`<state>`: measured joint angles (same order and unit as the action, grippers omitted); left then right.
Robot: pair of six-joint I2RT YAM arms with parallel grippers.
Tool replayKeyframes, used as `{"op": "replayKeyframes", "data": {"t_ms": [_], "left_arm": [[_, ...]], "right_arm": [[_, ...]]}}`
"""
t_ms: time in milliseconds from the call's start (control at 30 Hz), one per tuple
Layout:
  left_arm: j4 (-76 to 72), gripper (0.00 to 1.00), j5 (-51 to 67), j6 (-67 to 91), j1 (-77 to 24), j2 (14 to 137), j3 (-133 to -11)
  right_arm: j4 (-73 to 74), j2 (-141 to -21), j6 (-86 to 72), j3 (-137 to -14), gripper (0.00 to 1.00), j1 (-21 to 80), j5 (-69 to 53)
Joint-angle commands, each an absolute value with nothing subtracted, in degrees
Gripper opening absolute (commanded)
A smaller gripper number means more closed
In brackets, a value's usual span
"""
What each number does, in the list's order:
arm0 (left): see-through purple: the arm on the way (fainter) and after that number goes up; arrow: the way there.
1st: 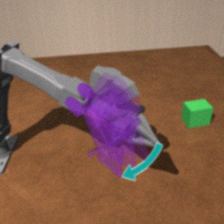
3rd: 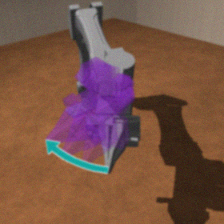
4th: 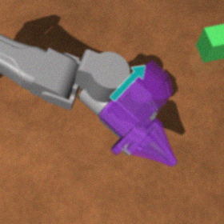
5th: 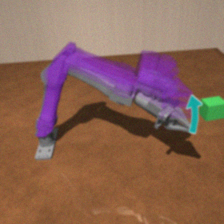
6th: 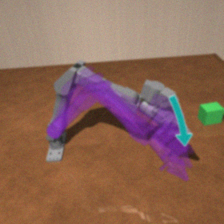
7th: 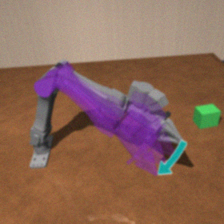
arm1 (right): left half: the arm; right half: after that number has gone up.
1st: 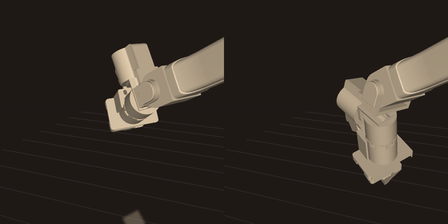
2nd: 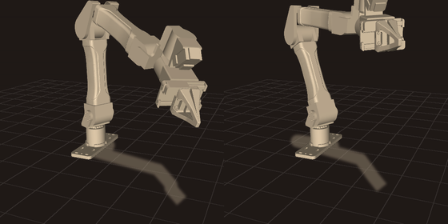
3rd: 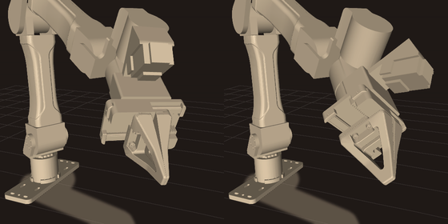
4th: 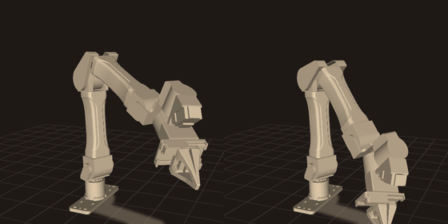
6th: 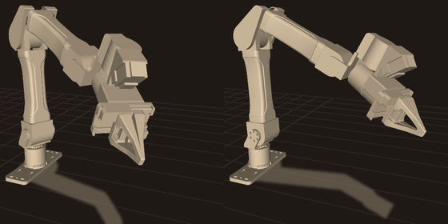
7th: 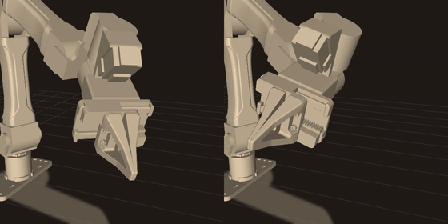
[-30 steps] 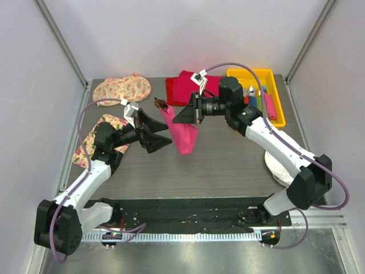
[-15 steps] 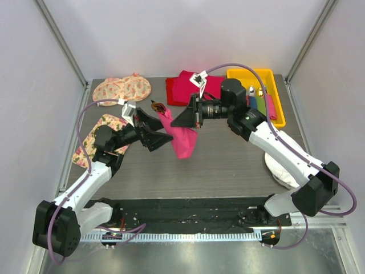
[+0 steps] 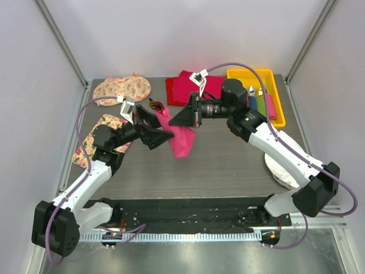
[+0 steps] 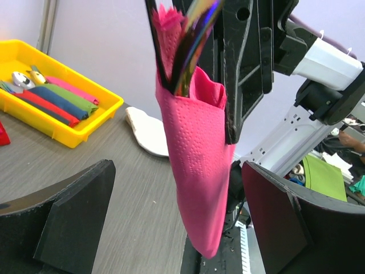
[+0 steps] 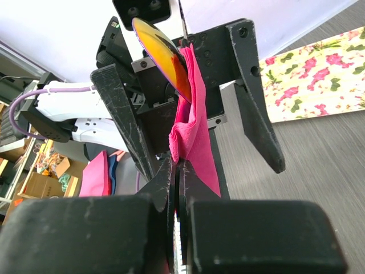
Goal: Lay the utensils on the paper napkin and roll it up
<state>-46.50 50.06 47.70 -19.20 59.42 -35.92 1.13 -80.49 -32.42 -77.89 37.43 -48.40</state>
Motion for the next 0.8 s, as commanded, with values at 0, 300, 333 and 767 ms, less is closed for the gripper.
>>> {"op": "replayKeyframes", "data": {"t_ms": [0,300,333,767], "left_arm": [[-49.75,0.99,48.61,48.78,-19.51,58.71,-39.11],[-49.66,0.91,49.04,50.80,-19.51,58.80,-41.13],[-49.66,0.90,48.96,50.80,-19.51,58.80,-41.05],[-50.45,0.47,49.92,51.06,-19.60,59.41,-41.04]], "right_arm": [[-4.57,-76.55,-34.72,-78.05,0.01,37.97,-49.04],[-5.80,-76.29,-35.51,-77.61,0.01,38.06,-49.22],[-5.89,-76.20,-35.68,-77.43,0.01,38.06,-49.22],[-7.47,-75.76,-36.91,-76.99,0.01,38.06,-49.04]]}}
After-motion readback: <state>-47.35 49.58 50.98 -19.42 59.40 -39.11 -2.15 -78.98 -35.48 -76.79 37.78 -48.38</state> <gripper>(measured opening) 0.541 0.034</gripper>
